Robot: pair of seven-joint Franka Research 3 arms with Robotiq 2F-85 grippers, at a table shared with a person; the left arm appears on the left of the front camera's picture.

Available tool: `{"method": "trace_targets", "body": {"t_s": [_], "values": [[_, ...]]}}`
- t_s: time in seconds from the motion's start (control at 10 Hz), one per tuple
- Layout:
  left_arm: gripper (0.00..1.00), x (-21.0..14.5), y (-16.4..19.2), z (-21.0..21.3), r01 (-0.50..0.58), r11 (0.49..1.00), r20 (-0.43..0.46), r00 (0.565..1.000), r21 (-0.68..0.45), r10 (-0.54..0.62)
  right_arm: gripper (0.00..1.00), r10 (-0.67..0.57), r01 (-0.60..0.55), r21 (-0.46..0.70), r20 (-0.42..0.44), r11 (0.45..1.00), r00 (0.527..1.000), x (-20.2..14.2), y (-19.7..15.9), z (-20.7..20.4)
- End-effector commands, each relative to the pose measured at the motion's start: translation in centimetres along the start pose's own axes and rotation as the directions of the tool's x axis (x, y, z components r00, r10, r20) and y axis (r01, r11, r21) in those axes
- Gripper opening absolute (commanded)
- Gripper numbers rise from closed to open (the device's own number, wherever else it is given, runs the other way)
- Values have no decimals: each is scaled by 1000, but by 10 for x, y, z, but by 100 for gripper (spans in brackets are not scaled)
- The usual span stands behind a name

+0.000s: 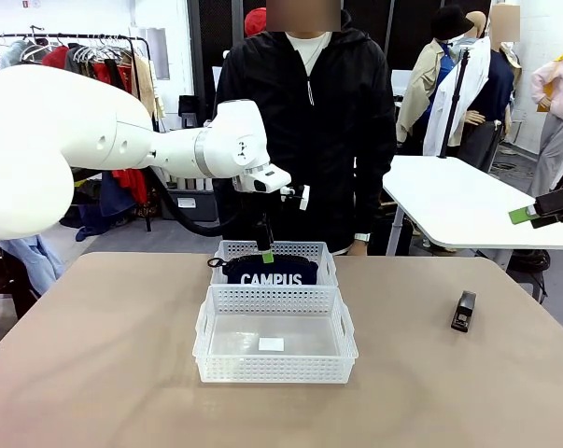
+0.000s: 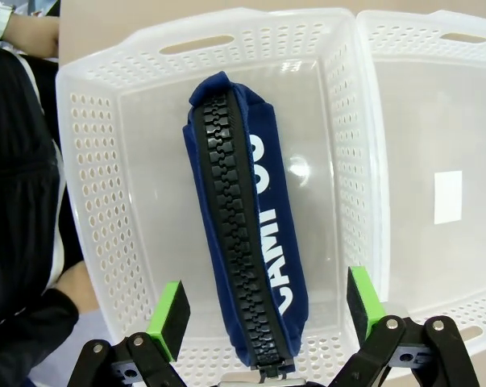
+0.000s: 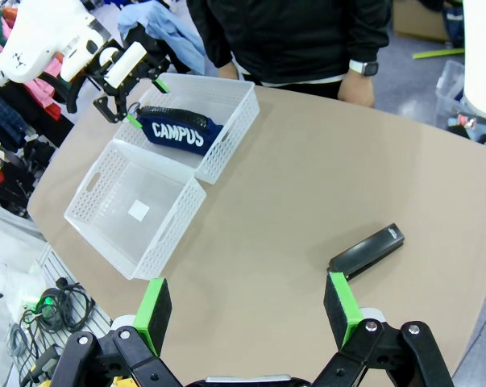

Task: Distribute items into two baskets.
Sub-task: Pick up the Stapler that the person points to.

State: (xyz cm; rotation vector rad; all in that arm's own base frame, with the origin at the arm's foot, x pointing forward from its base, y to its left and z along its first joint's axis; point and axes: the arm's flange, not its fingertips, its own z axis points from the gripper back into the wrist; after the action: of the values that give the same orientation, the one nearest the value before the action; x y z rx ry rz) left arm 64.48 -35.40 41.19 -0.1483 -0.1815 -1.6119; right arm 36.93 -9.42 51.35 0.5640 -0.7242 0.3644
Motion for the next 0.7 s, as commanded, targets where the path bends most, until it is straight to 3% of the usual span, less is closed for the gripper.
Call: {"method": "trace_targets", "body": {"t_s": [0.0,0.4,0.6], "values": [[100,0,0,2,0,1000,1,1000,2,0,100,4,-4,20,19,1000,1000,2,-1,-1],[100,0,0,0,0,1000,0,1000,0,0,100,4,-4,20,19,1000,1000,2,-1,-1],[100,-9,-9,77,-127,963,-40,989,236,140,100,4,-4,20,19,1000,1000,2,-1,-1]]}}
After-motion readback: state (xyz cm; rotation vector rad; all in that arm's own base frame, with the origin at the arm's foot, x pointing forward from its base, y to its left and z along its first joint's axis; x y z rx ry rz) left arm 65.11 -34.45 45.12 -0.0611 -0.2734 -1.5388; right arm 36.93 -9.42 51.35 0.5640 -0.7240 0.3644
